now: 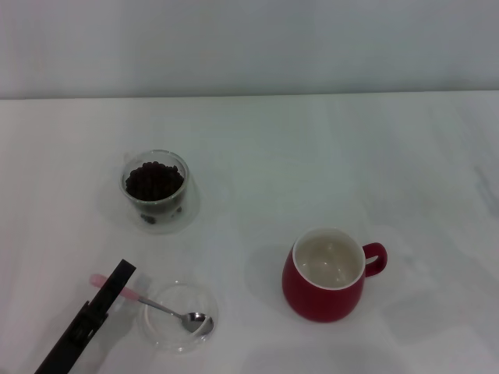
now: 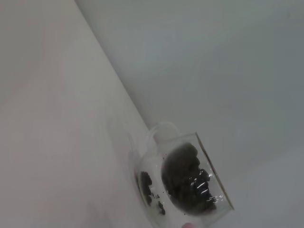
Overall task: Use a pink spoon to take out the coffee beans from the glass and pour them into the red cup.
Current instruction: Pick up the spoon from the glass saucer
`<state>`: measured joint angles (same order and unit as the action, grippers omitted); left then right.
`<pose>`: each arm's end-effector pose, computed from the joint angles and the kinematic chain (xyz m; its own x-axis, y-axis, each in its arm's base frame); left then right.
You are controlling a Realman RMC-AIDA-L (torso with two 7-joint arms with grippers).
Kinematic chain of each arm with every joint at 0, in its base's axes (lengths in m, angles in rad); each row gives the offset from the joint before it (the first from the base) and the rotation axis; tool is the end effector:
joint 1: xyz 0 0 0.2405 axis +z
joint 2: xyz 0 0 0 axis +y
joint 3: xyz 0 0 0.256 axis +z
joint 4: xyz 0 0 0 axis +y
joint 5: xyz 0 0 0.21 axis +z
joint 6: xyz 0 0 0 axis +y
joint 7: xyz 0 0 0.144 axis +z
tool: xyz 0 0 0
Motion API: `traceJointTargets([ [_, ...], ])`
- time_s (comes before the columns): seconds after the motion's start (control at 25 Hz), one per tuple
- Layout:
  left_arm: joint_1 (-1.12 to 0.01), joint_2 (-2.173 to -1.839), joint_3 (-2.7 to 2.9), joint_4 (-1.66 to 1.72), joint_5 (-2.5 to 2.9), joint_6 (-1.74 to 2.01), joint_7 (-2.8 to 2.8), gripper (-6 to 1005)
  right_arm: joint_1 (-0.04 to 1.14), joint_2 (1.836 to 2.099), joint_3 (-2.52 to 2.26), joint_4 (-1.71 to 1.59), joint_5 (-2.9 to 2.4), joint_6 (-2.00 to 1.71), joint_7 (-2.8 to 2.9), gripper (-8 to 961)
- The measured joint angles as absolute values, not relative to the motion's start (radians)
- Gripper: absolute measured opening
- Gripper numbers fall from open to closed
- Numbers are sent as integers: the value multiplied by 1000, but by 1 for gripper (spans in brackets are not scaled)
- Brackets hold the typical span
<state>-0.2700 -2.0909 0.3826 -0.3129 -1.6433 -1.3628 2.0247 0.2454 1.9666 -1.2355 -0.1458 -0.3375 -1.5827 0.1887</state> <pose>-0.3255 0.2005 -0.0988 -0.2220 0.4697 0.8545 0.9470 -0.1047 0.3036 0.3577 0.2661 0.0784 0.7883 0.3485 -0.5071 -0.4873 -0.1497 -0.8603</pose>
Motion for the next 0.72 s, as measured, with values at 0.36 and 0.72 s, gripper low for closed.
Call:
traceJointTargets([
  [0.36,-277,-2091,380,-311,-1643,-1365,2024,757,238,1961,-1232,-146,-336,-1588,189,514],
  [0.72,-290,-2091,380,-312,-1643,-1352,2016,701,239,1963,-1231,-146,-330,-1580,165,514],
])
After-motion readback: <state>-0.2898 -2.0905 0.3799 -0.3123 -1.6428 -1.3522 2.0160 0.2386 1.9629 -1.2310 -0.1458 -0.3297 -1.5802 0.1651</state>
